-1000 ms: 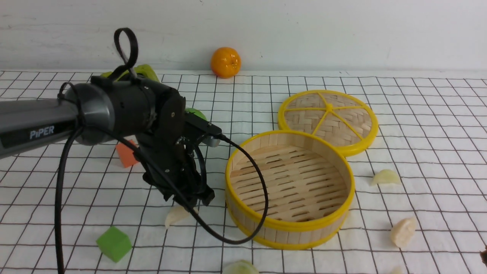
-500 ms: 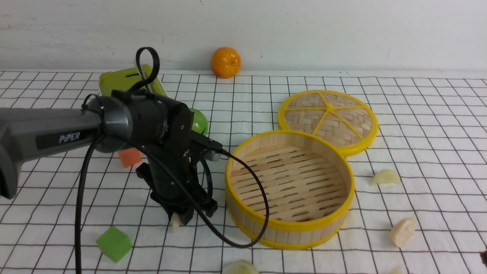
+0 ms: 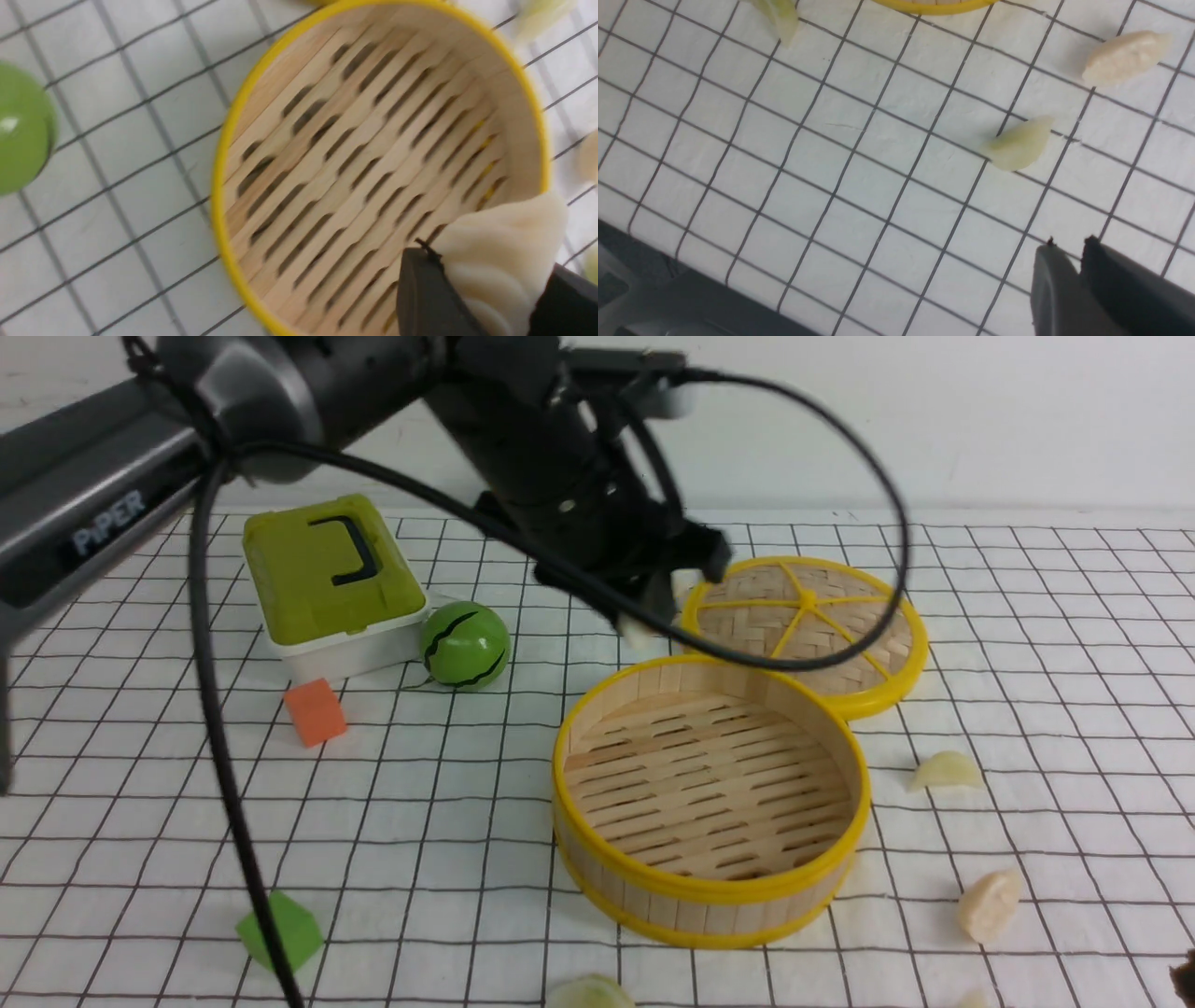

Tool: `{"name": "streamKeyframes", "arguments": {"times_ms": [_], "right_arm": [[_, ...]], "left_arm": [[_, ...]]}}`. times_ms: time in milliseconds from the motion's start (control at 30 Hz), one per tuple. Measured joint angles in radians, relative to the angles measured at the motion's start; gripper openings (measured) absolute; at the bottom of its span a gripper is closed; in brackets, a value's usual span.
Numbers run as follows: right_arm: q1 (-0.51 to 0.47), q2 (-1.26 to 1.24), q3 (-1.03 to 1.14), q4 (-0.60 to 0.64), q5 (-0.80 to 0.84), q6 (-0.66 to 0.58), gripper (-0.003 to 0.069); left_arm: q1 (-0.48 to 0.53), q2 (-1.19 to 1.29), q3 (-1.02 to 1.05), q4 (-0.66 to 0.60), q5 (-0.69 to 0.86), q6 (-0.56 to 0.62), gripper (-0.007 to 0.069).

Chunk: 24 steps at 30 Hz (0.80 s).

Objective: Put the dumplings into the steamer on the table with the white tablecloth.
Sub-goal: 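Place the dumpling into the bamboo steamer basket with the left gripper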

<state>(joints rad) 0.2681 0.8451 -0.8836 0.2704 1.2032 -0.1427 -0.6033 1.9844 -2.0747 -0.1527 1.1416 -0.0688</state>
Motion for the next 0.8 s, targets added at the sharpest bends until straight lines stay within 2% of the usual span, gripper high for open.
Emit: {"name": "streamKeyframes", "arguments": {"times_ms": [133,333,500,733,767,800], "right_arm": [[0.0,-0.025,0.0,0.019,0.039,0.0,0.009],[0.0,-0.158,0.0,0.013,0.045,0.0,0.0093],[0.0,-0.283,-0.002,-0.022,0.059,0.0,0.0093],[0.0,-0.331,-0.005,-0.057,0.06,0.0,0.0093],[0.0,-0.331,-0.005,-0.062,0.06,0.0,0.0093],[0.0,-0.331,-0.005,-0.065,0.06,0.001,0.0096]], "left_arm": [[-0.059,0.143,-0.13,0.061,0.023,-0.102,0.0198],[-0.073,0.299,-0.161,0.108,0.008,-0.202,0.0198],[-0.075,0.384,-0.162,0.113,-0.087,-0.252,0.0198],[-0.075,0.431,-0.163,0.117,-0.172,-0.281,0.0198],[-0.075,0.435,-0.163,0.12,-0.176,-0.284,0.0209],[-0.075,0.441,-0.164,0.12,-0.181,-0.285,0.0259]]}}
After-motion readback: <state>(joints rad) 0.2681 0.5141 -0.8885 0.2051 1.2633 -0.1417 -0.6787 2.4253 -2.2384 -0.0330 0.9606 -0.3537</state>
